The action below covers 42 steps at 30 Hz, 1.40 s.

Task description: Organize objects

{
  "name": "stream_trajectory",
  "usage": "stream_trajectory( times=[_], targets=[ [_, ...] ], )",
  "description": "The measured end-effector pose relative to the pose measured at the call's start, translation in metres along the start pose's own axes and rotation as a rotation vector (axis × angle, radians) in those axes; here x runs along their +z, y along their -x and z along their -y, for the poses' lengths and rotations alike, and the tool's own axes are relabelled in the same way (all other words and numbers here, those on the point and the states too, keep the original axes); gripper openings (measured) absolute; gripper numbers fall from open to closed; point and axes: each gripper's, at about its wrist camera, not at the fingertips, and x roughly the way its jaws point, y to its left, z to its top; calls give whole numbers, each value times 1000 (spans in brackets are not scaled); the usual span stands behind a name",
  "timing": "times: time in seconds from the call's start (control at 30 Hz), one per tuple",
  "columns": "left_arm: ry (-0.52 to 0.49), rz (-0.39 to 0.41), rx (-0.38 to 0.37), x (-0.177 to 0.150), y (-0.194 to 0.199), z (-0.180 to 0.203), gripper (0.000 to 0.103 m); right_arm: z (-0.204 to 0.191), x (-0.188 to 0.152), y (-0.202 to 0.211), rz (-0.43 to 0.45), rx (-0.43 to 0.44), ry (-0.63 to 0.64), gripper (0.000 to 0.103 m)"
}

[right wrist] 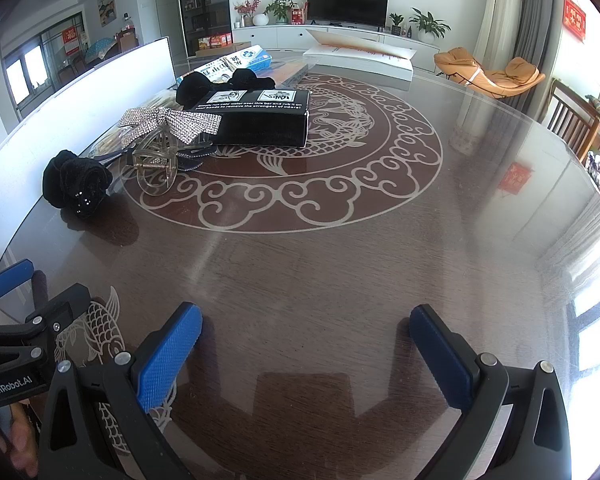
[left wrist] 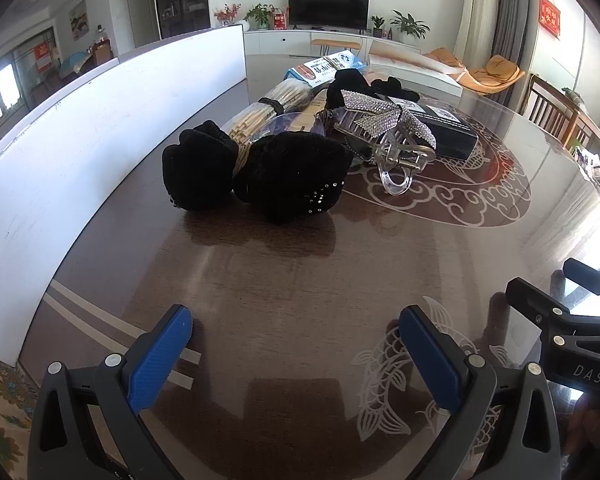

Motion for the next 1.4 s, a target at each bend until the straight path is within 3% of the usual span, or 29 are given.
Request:
stream_trajectory(
  times=[1.4],
  targets=[
    [-42,32,-28,-15,11,-4,103,0,-1,0,1,0,1,103]
  ],
)
